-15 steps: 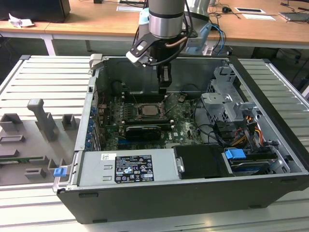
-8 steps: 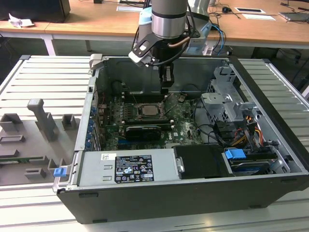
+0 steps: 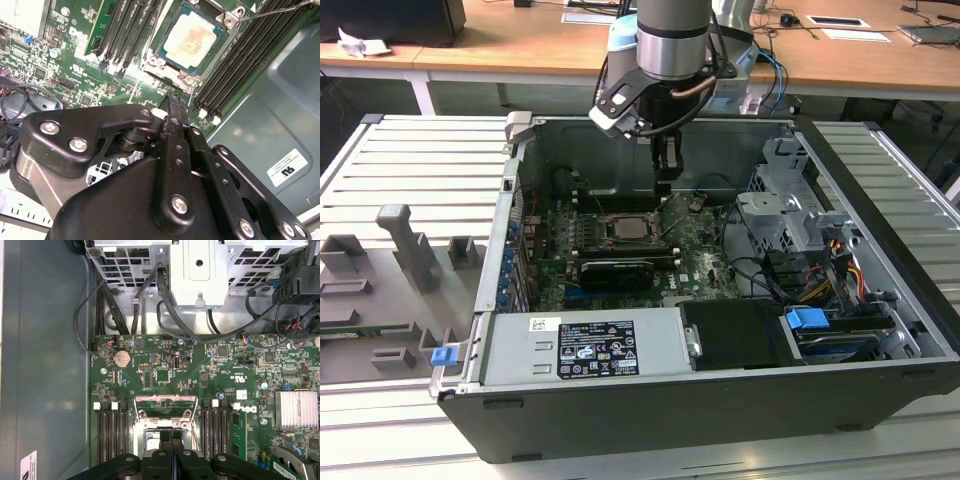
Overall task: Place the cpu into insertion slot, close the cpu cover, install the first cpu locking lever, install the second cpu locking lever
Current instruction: 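Close the cpu cover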
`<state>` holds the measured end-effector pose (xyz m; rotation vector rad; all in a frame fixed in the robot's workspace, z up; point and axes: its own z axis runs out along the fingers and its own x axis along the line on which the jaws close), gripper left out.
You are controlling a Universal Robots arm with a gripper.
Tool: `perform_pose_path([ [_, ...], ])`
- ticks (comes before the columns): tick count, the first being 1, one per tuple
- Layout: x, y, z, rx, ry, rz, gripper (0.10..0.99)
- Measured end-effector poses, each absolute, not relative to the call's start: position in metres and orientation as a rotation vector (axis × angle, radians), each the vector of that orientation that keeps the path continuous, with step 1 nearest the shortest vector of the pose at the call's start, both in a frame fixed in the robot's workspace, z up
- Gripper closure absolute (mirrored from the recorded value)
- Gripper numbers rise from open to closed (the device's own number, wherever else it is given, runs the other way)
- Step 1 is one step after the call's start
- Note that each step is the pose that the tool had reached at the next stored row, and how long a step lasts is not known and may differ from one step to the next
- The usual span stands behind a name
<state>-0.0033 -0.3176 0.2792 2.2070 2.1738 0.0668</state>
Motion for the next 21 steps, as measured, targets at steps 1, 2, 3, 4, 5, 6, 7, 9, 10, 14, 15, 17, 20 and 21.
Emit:
perform_pose_path([
  [1, -0.003, -0.3176, 0.2792, 2.207, 2.174, 0.067, 0.98],
  [2, -0.0027, -0.3176, 0.2792, 2.207, 2.174, 0.067, 0.98],
  [3, -0.0022, -0.3176, 0.2792, 2.207, 2.174, 0.067, 0.98],
  [4, -0.0019, -0.3176, 0.2792, 2.207, 2.174, 0.067, 0.98],
  [5, -0.0017, -0.3176, 0.2792, 2.207, 2.174, 0.067, 0.98],
  [6, -0.0014, -0.3176, 0.2792, 2.207, 2.174, 0.067, 0.98],
  [7, -0.0011, -0.3176, 0.2792, 2.207, 2.174, 0.067, 0.98],
  [9, -0.0005, -0.3176, 0.2792, 2.207, 2.174, 0.067, 0.98],
  [10, -0.0001, -0.3176, 0.2792, 2.207, 2.174, 0.067, 0.98],
  [14, 0.0026, -0.3175, 0.2792, 2.207, 2.174, 0.067, 0.98],
  [15, 0.0031, -0.3175, 0.2792, 2.207, 2.174, 0.067, 0.98],
  [17, 0.0039, -0.3175, 0.2792, 2.207, 2.174, 0.067, 0.98],
  [20, 0.0049, -0.3174, 0.2792, 2.207, 2.174, 0.067, 0.98],
  [21, 0.0055, -0.3174, 0.2792, 2.207, 2.174, 0.067, 0.98],
])
